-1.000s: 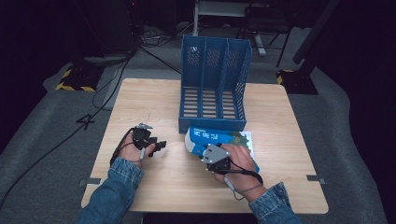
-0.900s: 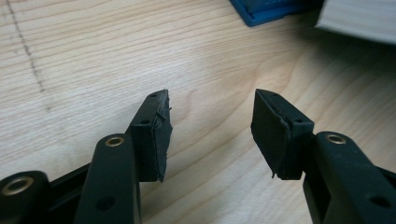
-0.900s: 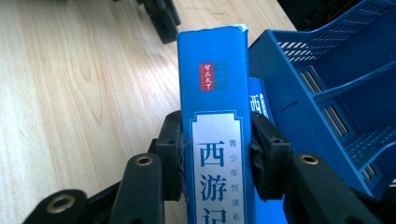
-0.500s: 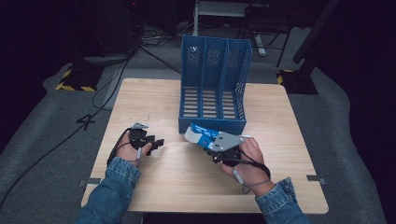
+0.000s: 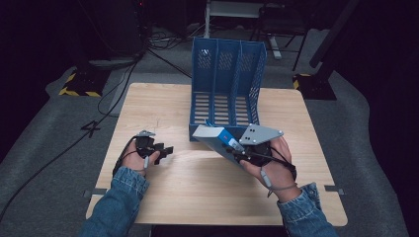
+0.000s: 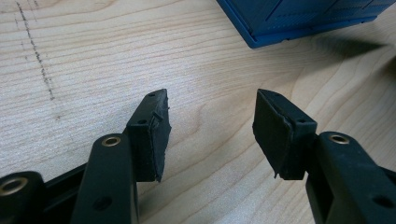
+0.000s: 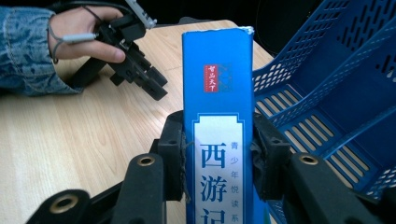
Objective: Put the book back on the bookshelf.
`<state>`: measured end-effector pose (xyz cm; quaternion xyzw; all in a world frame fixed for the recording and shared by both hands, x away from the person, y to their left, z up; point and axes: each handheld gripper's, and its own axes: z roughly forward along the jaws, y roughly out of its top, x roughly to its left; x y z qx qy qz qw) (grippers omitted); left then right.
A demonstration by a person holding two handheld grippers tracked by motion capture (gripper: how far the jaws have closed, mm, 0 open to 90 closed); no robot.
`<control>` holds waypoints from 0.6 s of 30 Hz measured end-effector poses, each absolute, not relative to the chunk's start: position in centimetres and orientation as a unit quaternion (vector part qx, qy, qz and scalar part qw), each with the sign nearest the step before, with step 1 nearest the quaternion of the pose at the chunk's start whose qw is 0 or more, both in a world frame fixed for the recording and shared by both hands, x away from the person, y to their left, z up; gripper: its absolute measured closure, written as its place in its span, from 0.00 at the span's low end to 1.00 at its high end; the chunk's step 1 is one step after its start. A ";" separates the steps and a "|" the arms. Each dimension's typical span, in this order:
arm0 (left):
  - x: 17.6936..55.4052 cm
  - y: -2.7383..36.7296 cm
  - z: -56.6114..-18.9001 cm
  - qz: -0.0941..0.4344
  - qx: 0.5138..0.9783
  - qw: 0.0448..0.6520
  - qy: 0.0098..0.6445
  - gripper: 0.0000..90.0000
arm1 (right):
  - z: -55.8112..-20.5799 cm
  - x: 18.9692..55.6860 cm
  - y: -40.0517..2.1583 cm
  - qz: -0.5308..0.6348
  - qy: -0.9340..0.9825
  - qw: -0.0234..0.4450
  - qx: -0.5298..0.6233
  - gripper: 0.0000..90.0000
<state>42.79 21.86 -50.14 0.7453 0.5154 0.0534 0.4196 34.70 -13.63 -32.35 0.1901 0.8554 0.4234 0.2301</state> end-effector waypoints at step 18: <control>42.8 22.1 -50.3 0.052 0.741 0.426 0.517 0.51 | -30.0 35.1 -16.8 0.508 0.794 0.224 0.249 0.69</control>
